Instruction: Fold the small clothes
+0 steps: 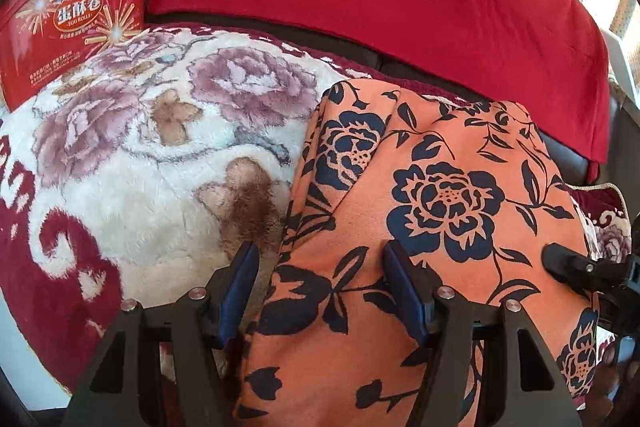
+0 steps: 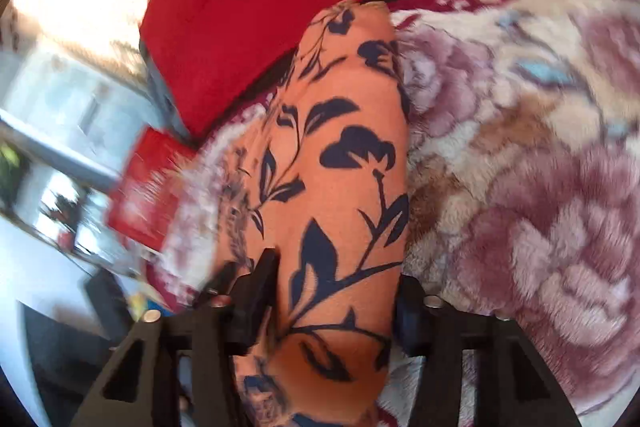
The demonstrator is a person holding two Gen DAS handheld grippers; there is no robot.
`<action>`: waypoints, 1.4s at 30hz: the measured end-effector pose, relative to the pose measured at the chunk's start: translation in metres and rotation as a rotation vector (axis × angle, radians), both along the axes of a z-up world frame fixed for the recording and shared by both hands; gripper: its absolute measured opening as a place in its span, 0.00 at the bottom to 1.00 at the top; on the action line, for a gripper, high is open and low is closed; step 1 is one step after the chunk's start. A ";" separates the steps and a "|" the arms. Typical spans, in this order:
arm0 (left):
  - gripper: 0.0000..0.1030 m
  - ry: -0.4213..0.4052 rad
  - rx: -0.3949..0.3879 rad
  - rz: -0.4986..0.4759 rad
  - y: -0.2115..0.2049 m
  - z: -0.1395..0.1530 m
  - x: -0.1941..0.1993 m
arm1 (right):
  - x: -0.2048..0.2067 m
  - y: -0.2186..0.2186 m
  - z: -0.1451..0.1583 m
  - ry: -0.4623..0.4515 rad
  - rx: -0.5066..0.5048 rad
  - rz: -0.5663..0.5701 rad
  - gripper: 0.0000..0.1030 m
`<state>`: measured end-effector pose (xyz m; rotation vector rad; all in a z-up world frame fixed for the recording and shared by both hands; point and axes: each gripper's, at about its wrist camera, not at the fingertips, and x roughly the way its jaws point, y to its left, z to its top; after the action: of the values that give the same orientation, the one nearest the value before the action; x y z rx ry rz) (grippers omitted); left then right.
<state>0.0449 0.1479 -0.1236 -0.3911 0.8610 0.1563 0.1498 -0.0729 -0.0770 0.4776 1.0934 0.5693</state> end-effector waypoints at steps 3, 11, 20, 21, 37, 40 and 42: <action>0.64 0.002 -0.020 0.003 0.001 -0.001 0.000 | 0.005 -0.003 -0.005 0.027 0.037 0.004 0.55; 0.64 0.002 -0.013 0.015 -0.001 0.001 0.003 | 0.012 0.010 0.001 0.015 0.013 0.020 0.40; 0.66 -0.154 -0.068 0.058 0.017 0.027 -0.037 | -0.024 -0.036 0.062 -0.106 -0.033 -0.020 0.33; 0.67 -0.139 -0.099 0.041 0.019 0.024 -0.035 | -0.021 -0.048 0.048 -0.060 -0.037 -0.030 0.35; 0.82 -0.047 -0.704 -0.182 0.039 0.010 0.011 | -0.018 -0.100 -0.025 0.070 0.222 -0.058 0.52; 0.85 -0.022 -0.673 -0.252 0.026 0.011 0.025 | -0.019 -0.098 -0.025 0.065 0.226 -0.056 0.52; 0.84 0.080 -0.640 -0.303 0.013 -0.004 0.044 | -0.019 -0.098 -0.026 0.065 0.225 -0.053 0.52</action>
<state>0.0891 0.1604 -0.1273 -0.8464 1.0296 -0.3986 0.1310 -0.1705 -0.1027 0.7236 1.0805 0.6369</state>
